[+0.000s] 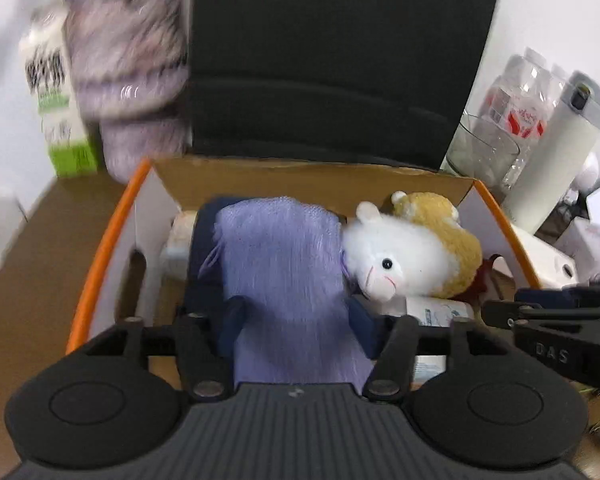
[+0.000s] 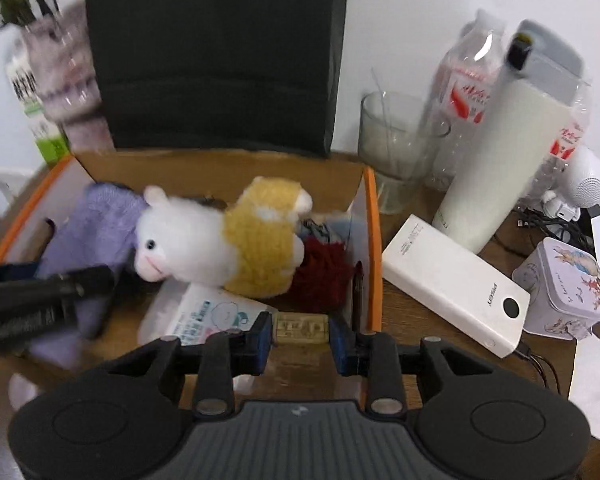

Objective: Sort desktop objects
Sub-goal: 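Carry the pouch and yellow box into the cardboard box and release them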

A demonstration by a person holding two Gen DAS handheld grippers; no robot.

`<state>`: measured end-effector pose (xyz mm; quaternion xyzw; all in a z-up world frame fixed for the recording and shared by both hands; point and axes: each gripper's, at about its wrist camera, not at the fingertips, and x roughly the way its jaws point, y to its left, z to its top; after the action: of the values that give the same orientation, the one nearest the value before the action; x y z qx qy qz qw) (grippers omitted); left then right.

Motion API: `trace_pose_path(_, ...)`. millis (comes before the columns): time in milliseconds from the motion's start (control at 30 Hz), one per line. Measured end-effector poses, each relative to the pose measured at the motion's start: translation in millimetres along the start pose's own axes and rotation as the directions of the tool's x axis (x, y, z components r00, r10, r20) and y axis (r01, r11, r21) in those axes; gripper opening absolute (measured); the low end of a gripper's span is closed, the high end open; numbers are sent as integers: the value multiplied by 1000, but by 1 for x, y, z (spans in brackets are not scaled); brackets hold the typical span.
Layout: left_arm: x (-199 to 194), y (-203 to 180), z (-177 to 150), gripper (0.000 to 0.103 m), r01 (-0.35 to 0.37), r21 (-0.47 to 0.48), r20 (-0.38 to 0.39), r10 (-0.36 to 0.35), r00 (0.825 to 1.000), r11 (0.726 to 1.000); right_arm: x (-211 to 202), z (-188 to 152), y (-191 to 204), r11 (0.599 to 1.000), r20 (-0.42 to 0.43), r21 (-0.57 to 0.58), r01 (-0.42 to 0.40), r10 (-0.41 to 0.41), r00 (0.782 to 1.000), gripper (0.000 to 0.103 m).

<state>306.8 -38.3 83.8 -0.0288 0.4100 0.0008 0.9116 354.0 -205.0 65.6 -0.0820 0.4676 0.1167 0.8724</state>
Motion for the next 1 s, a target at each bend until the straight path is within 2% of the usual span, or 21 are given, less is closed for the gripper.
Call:
trace_pose_path(33,-3,0,2,71,-10,14,18,10,1000,1000,1,1,1,1000,0,-5,4,-4,1000,38)
trace_pose_path(67,-4,1,6,80,2,19,20,-2,1000,1000,1,3,2,1000,8,-11,0,0,1000,43)
trace_pose_path(100,-6,4,10,84,23,17,13,-23,1000,1000,-1,4,2,1000,13,-11,-5,5,1000,49)
trace_pose_path(133,-7,6,16,84,40,10,4,-40,999,999,-3,8,2,1000,19,-1,-7,7,1000,51)
trace_pose_path(200,-10,10,25,91,50,13,-8,-50,999,999,-10,15,1,999,45,24,-44,43,998,55)
trace_pose_path(300,-13,15,38,99,14,7,-14,-14,1000,1000,-17,27,1,992,61,73,-106,102,993,73)
trace_pose_path(433,-18,27,37,99,-1,-46,-42,-1,999,999,-25,28,6,979,77,130,-157,148,986,75)
trace_pose_path(600,-43,35,22,102,-16,-7,-18,16,1000,1000,-44,7,10,979,108,111,-173,161,981,79)
trace_pose_path(700,-59,41,12,103,-37,-18,0,37,999,999,-59,-7,9,978,132,121,-172,155,979,79)
trace_pose_path(833,-82,45,-18,103,-62,-56,28,64,998,996,-87,-35,15,978,216,122,-171,142,966,83)
trace_pose_path(1000,-119,39,-66,103,-84,-12,114,85,990,996,-118,-86,27,978,303,106,-178,138,943,83)
